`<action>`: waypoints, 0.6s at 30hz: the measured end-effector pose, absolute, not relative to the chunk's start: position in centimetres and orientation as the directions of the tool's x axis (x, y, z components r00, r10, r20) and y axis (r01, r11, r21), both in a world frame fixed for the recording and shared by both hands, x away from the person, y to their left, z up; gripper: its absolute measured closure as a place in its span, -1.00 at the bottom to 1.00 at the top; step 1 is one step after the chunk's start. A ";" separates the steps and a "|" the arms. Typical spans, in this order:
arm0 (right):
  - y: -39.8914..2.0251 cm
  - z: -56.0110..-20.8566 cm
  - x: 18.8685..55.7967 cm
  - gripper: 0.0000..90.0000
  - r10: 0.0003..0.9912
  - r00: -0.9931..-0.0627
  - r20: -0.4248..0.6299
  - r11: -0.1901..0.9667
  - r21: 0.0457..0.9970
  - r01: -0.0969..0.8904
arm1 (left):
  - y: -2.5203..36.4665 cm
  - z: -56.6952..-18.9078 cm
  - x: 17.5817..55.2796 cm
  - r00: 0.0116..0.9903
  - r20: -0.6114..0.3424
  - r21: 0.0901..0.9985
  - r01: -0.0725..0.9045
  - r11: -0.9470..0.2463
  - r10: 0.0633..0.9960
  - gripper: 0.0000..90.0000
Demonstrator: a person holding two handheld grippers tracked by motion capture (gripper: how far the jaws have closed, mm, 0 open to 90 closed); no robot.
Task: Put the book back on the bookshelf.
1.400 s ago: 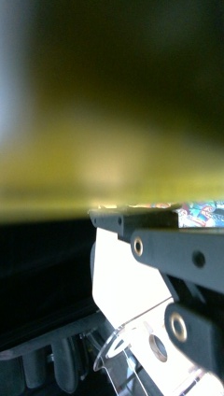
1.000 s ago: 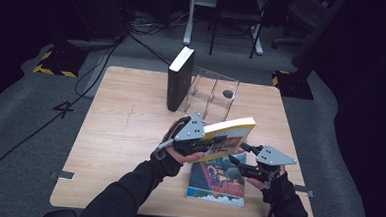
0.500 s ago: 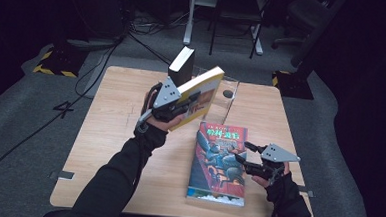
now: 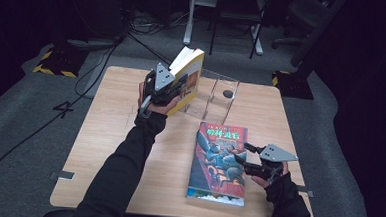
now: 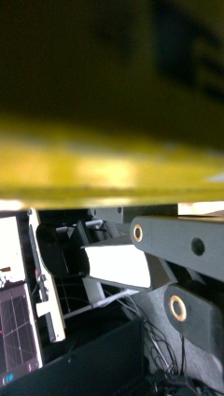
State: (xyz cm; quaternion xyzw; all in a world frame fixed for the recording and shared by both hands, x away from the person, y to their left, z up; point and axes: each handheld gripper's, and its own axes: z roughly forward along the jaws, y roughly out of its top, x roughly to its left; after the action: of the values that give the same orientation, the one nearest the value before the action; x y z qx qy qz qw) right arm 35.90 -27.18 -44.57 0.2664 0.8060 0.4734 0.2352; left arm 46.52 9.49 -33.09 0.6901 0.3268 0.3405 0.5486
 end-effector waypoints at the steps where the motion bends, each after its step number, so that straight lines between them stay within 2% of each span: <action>1: -27.1 -44.7 35.9 -0.05 0.651 -0.747 -0.130 0.414 0.887 0.206 | 9.6 -32.9 46.5 0.552 0.101 0.982 0.076 -0.171 0.827 0.67; 6: -27.0 -44.7 35.9 -0.05 0.645 -0.752 -0.134 0.421 0.884 0.203 | 9.8 -31.8 46.1 0.546 0.134 0.980 0.048 -0.191 0.827 0.66; 12: -26.8 -44.8 35.9 -0.05 0.644 -0.753 -0.133 0.421 0.884 0.204 | 10.2 -31.5 45.7 0.505 0.131 0.983 0.044 -0.178 0.853 0.67; 18: -26.5 -44.9 35.9 -0.05 0.639 -0.758 -0.134 0.429 0.879 0.207 | 10.2 -31.9 46.4 0.506 0.114 0.984 0.058 -0.166 0.855 0.67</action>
State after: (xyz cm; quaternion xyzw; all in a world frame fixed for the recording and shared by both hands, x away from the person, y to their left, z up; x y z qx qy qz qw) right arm 35.95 -26.48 -44.88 0.2601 0.8132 0.4665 0.2313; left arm 46.40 10.20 -31.88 0.6719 0.3398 0.3628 0.5490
